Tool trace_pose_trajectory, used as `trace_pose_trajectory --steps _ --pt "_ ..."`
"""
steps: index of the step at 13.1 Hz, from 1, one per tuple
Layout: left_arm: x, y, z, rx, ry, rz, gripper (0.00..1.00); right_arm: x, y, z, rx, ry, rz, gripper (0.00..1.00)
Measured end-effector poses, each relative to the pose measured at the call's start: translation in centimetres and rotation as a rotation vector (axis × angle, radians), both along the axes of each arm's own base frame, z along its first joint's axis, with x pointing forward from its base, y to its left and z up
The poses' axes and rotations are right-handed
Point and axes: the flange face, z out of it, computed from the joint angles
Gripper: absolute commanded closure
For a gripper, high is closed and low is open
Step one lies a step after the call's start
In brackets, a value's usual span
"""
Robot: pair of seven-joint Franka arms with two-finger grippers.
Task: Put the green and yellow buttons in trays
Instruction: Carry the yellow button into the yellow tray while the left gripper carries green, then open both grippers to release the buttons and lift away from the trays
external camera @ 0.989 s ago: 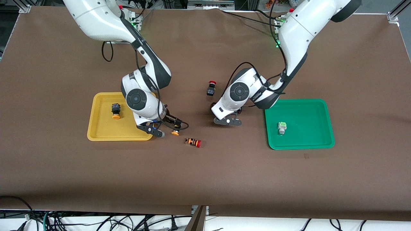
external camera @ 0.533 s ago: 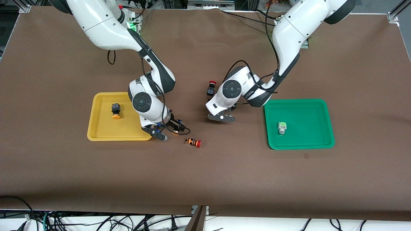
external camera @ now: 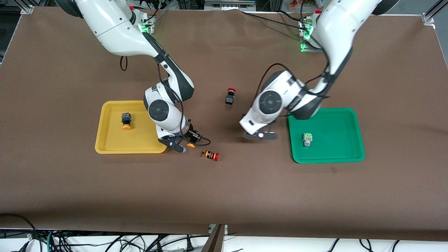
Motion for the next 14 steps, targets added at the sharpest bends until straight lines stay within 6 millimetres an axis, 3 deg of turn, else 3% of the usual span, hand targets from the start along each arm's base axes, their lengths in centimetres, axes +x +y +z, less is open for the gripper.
trace_pose_trajectory --steps 2,4,6,8,9,10,11,12,13,14 --pt "2.3 7.1 4.5 0.023 0.020 -0.054 1.00 0.3 -0.1 0.8 -0.010 -0.010 0.037 0.95" --pt "4.8 15.2 5.7 -0.007 0.032 -0.121 1.00 1.1 -2.0 2.7 -0.062 0.023 0.172 0.95" --pt "6.3 23.0 3.4 -0.049 0.071 -0.175 1.00 2.4 -7.7 5.6 -0.114 0.099 0.339 0.95" --pt "7.2 29.3 -1.1 -0.072 0.081 -0.250 1.00 3.2 -14.7 7.0 -0.136 0.152 0.454 0.95" --pt "7.5 31.7 -3.7 -0.081 0.074 -0.273 1.00 2.8 -17.4 6.5 -0.138 0.171 0.489 0.79" --pt "7.5 33.1 -6.0 -0.098 0.066 -0.277 0.88 1.9 -19.1 5.4 -0.137 0.190 0.515 0.01" --pt "7.4 33.6 -7.9 -0.114 0.062 -0.275 0.86 0.8 -20.0 4.0 -0.137 0.193 0.524 0.00" --pt "7.3 33.4 -9.2 -0.123 0.063 -0.272 0.47 -0.2 -20.2 2.9 -0.138 0.190 0.526 0.00" --pt "7.2 33.0 -9.7 -0.125 0.064 -0.263 0.00 -0.7 -20.3 2.5 -0.138 0.183 0.526 0.00" --pt "7.2 32.6 -9.8 -0.122 0.065 -0.250 0.00 -0.5 -20.4 3.5 -0.140 0.161 0.524 0.00"
